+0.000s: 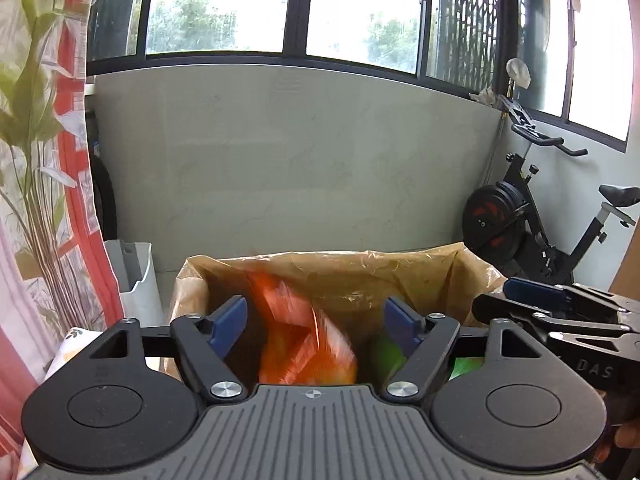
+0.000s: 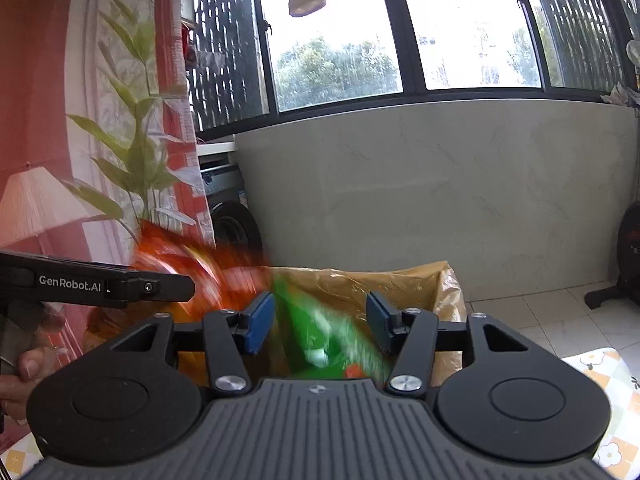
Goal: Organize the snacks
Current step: 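Drop both bags into the box by opening both grippers over it, then grasp the yellow bag with the left gripper while the right gripper grasps the green vegetable-cracker bag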
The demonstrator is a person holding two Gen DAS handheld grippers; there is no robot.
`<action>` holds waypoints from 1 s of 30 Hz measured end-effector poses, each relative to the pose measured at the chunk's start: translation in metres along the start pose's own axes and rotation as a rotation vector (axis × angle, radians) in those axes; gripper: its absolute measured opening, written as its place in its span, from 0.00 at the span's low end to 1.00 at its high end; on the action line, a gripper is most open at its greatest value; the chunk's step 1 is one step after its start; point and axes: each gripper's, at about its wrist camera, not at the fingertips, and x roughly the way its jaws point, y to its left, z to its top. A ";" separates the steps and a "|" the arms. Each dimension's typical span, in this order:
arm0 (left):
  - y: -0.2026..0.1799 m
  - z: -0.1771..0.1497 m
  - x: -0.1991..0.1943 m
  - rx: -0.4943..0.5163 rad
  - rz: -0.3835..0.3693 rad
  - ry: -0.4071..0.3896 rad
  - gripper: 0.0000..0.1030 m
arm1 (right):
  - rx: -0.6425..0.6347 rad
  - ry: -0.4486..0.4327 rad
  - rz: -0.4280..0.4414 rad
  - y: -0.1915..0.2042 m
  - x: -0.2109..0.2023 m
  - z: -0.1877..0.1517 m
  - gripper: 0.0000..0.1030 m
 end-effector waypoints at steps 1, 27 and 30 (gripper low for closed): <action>0.002 0.000 0.000 0.010 -0.001 0.002 0.77 | -0.004 -0.001 0.000 0.001 -0.002 0.000 0.61; 0.014 -0.085 -0.130 -0.105 0.092 -0.060 0.77 | 0.012 0.039 -0.023 0.063 -0.101 -0.077 0.99; 0.016 -0.098 -0.130 -0.129 0.112 -0.053 0.87 | 0.022 0.089 -0.016 0.063 -0.098 -0.093 0.99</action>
